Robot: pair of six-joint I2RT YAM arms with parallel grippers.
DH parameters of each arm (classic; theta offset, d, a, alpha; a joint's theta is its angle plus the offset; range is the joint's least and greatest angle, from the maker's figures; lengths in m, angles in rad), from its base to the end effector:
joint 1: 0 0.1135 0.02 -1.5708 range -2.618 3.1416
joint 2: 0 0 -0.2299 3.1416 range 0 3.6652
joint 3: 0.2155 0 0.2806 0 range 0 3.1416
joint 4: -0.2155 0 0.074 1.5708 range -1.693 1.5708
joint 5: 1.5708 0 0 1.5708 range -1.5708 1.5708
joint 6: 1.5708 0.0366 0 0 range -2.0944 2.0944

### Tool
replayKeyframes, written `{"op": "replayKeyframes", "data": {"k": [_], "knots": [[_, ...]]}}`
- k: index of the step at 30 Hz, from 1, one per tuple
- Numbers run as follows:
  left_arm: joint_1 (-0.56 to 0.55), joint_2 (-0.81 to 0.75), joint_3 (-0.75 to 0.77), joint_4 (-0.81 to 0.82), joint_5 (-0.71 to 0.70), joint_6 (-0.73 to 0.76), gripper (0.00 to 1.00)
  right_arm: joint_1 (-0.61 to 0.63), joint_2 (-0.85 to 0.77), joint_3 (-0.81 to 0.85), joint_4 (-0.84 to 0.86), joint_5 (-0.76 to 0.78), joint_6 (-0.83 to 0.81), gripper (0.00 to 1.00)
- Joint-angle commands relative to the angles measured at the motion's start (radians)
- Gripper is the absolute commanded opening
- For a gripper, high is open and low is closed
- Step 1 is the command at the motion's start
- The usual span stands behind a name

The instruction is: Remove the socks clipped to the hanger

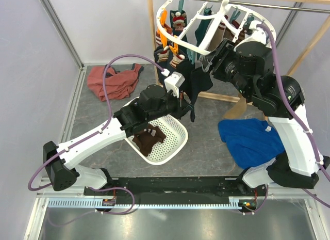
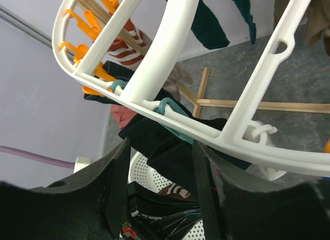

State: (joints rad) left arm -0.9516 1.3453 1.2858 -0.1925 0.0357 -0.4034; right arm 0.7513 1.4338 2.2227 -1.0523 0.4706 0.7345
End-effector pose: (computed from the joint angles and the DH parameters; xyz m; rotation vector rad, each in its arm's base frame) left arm 0.2037 -0.2881 0.3536 0.5504 1.8583 -0.9686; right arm 0.1883 0.1531 0.5503 0.3188 1.8218 0.6214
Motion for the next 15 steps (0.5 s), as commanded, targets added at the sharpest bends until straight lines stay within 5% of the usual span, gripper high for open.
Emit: {"op": "replayKeyframes", "data": {"k": [1, 15], "knots": [[-0.019, -0.041, 0.037, -0.004, -0.033, 0.04, 0.02, 0.013, 0.028, 0.044, -0.02, 0.071, -0.041, 0.58], [-0.056, -0.031, 0.09, -0.036, -0.054, 0.051, 0.02, 0.138, 0.109, 0.12, -0.1, 0.361, -0.115, 0.58]]}}
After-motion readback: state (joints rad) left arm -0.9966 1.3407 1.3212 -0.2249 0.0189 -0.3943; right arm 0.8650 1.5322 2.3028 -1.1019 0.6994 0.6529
